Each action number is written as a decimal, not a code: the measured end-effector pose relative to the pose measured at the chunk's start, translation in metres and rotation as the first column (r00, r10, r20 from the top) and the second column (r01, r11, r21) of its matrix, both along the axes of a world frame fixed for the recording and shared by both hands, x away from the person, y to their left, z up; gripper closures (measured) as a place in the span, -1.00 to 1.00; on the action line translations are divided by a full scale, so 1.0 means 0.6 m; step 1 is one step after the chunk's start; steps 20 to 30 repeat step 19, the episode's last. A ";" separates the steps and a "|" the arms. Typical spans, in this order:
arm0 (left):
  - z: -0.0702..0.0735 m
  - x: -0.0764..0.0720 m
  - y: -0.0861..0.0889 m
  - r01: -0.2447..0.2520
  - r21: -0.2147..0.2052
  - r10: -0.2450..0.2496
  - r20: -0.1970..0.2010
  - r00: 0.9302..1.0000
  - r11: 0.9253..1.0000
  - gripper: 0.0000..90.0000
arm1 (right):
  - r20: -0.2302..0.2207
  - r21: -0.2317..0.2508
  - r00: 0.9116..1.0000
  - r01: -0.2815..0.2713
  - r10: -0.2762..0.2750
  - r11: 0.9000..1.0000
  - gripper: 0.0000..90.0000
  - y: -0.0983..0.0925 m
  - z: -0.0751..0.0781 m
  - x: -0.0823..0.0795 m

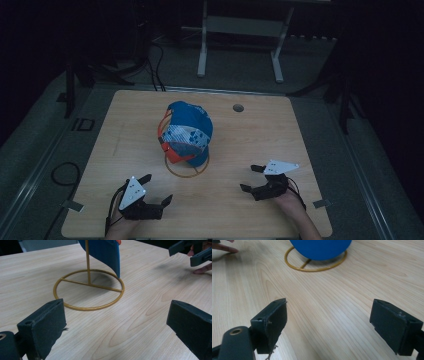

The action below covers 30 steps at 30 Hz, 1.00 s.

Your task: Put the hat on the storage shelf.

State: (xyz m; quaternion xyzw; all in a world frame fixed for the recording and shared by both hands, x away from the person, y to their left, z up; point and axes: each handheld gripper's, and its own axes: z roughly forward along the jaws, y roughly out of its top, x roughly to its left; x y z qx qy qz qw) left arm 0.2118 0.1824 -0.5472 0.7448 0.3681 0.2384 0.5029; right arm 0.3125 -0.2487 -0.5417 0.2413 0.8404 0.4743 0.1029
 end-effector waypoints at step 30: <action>-0.002 -0.003 0.002 -0.002 -0.003 0.002 -0.004 1.000 1.000 -0.94 | 0.032 -0.036 0.999 0.038 -0.037 0.999 -0.67 -0.035 -0.007 -0.004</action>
